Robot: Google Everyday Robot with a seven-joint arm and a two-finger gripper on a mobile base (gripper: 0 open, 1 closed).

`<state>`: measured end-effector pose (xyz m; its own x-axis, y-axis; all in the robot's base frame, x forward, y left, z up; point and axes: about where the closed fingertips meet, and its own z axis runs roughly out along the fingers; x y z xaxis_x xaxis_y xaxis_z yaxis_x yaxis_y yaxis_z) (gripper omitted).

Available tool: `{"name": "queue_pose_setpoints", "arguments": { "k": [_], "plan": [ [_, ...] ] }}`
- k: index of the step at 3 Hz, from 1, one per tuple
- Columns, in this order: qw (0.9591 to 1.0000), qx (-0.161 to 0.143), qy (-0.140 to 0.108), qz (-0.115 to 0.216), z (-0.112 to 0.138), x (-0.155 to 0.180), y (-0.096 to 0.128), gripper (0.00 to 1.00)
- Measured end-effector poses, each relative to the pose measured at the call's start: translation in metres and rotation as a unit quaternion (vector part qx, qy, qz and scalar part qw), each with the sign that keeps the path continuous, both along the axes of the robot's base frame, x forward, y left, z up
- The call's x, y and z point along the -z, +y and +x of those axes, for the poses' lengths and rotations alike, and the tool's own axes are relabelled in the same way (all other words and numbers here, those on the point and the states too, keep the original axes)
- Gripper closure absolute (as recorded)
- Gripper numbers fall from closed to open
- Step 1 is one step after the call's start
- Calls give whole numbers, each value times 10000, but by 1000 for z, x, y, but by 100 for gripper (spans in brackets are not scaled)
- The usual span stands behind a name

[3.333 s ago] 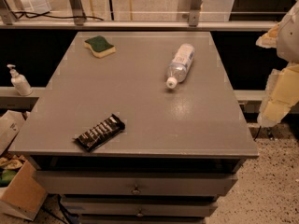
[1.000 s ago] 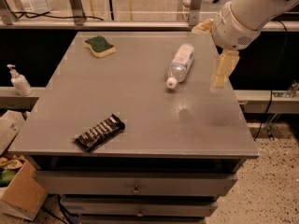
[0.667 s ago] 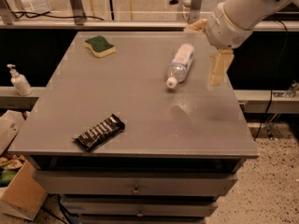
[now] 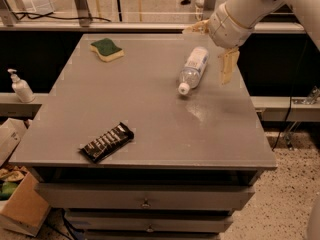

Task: Move blue plastic bottle near rxbar chocolate

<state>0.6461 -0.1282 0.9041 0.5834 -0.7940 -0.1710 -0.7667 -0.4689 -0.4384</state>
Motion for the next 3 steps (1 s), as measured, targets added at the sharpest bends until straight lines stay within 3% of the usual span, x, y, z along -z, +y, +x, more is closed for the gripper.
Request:
{"name": "queue_pose_setpoints", "arguments": {
  "k": [1, 2, 3],
  "plan": [
    [9983, -507, -158, -247, 23, 9, 2, 0],
    [9937, -913, -273, -586, 43, 13, -2, 0],
    [9901, -1067, -318, -856, 58, 20, -11, 0]
  ]
}}
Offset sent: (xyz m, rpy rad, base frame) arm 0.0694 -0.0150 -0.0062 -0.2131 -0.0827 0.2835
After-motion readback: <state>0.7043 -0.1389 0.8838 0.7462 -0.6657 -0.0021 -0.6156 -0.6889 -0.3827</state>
